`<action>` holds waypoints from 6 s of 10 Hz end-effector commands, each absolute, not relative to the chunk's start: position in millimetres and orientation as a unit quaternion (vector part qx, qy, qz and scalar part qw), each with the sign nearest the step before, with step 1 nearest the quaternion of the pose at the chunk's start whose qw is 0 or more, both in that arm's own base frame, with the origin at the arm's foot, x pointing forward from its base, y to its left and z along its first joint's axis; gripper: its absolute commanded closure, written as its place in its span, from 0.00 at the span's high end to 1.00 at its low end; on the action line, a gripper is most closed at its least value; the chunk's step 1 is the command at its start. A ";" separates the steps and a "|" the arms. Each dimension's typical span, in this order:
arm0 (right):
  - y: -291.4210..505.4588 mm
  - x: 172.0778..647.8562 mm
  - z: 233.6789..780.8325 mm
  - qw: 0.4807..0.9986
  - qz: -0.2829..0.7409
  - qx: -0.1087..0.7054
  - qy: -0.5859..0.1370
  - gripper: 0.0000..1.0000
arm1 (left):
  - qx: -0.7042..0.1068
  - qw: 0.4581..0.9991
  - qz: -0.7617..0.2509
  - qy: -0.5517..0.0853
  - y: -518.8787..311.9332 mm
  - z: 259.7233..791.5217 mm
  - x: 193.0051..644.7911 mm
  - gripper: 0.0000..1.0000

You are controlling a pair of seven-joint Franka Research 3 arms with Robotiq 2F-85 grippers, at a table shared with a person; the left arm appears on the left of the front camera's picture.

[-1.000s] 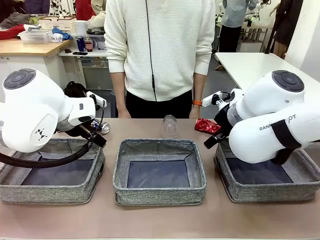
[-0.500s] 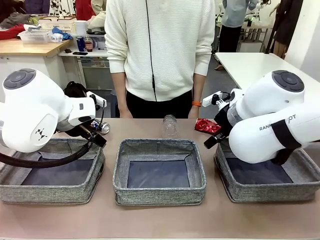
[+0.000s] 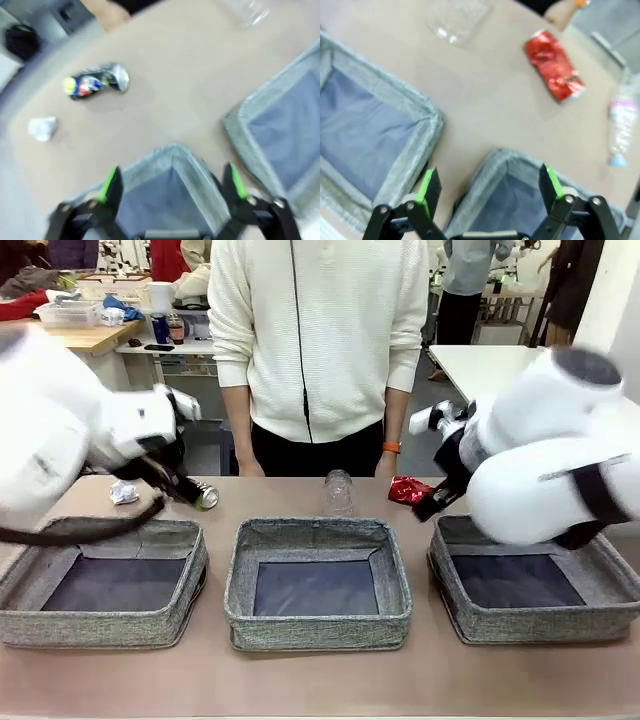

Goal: Sort the waste into the appropriate baskets.
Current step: Pick up the waste item pointed out by the person.

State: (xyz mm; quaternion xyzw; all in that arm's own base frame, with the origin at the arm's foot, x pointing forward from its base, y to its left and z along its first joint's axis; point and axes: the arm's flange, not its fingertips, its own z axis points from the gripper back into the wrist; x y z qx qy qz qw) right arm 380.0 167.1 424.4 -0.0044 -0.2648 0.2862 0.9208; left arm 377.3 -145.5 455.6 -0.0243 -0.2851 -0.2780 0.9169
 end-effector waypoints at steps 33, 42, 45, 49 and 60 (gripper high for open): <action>-116.9 265.9 562.0 0.784 -0.171 0.528 -0.276 1.00 | -0.671 0.709 -0.206 -0.059 94.1 529.1 235.8 1.00; -116.9 265.9 562.0 0.784 -0.171 0.528 -0.276 1.00 | -0.671 0.709 -0.206 -0.059 94.1 529.1 235.8 1.00; -116.9 265.9 562.0 0.784 -0.171 0.528 -0.276 1.00 | -0.671 0.709 -0.206 -0.059 94.1 529.1 235.8 1.00; -116.9 265.9 562.0 0.784 -0.171 0.528 -0.276 1.00 | -0.665 0.716 -0.206 -0.055 94.1 529.1 236.8 1.00; -116.9 265.9 562.0 0.784 -0.171 0.528 -0.276 1.00 | 0.109 0.751 -0.611 -0.227 -101.8 520.6 402.8 1.00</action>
